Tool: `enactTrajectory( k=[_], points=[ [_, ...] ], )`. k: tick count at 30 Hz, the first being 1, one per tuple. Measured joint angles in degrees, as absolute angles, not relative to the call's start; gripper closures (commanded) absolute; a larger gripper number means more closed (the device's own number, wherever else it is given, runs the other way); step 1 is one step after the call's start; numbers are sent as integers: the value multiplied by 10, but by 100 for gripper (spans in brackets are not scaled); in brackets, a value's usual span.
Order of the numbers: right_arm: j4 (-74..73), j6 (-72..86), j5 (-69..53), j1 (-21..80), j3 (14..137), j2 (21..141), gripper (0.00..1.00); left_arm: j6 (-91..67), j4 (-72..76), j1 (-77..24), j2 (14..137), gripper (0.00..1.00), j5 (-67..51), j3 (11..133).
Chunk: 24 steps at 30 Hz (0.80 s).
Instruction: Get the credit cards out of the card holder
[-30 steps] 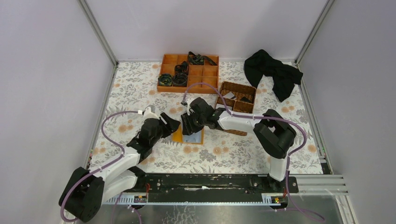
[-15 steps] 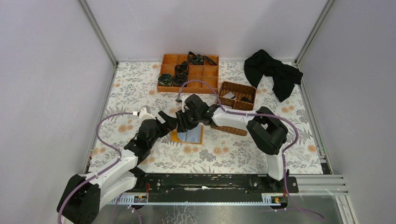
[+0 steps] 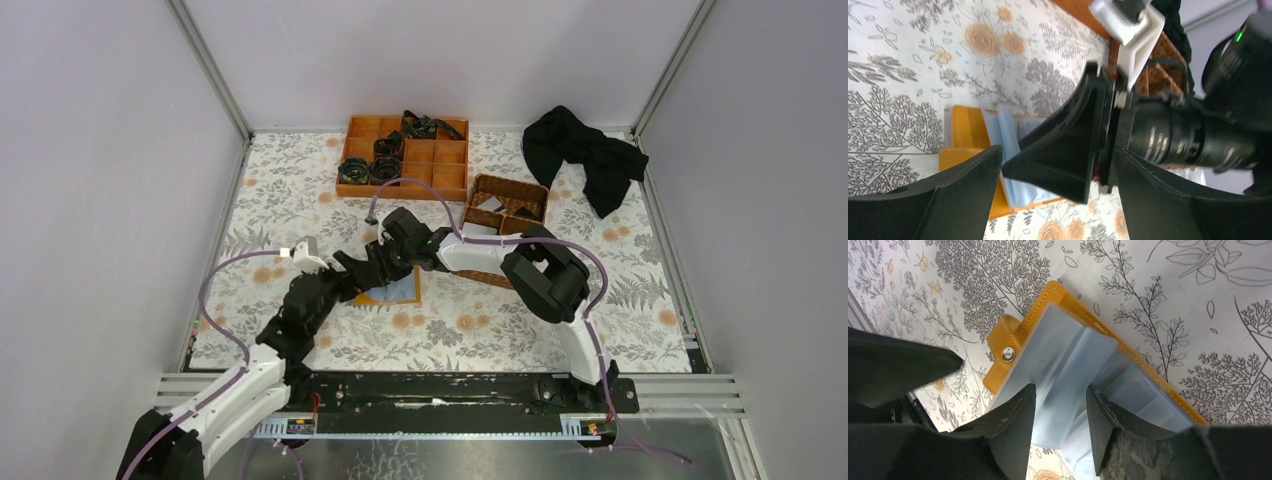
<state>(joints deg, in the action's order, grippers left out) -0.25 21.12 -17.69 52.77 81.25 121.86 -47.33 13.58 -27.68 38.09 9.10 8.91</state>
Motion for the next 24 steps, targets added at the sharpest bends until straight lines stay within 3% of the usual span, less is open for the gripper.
enactTrajectory(
  k=[10,24],
  points=[
    [4,217,-175,529,827,1229,47,-418,197,-282,345,10,13,27],
    [6,224,-164,523,827,1229,44,-433,376,-284,541,15,-41,18]
  ],
)
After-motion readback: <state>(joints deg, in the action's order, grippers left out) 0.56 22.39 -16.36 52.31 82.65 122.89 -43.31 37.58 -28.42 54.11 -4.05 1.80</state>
